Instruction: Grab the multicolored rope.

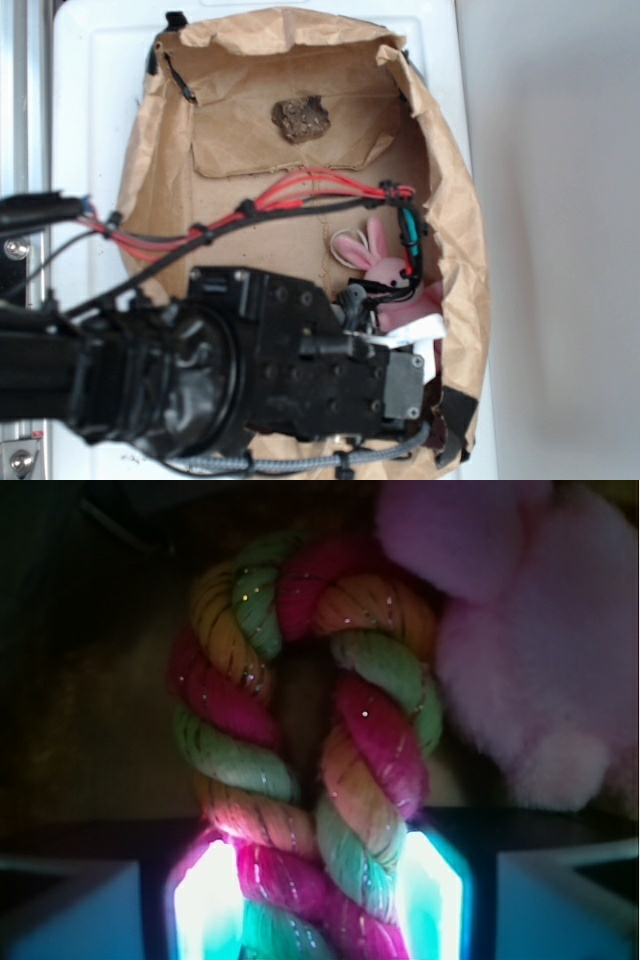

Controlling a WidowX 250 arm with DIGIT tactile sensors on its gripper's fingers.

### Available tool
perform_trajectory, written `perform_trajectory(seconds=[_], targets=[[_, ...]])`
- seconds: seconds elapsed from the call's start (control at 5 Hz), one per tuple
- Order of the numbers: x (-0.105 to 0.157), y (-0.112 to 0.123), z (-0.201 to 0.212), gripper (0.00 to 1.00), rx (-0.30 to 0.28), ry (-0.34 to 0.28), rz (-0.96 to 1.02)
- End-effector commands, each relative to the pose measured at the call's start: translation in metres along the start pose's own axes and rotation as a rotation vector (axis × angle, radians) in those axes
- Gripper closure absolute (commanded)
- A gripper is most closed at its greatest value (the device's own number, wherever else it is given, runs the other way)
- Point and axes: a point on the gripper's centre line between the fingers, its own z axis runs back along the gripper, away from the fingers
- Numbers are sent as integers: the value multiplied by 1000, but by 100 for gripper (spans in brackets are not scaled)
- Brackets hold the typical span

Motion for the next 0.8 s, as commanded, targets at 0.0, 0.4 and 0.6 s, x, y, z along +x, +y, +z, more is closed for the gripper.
perform_trajectory(seconds=[0.0, 0.4, 0.6], targets=[[0, 34, 75, 100, 39, -150, 206], [9, 38, 103, 100, 41, -200, 260], [12, 31, 121, 100, 60, -147, 284]])
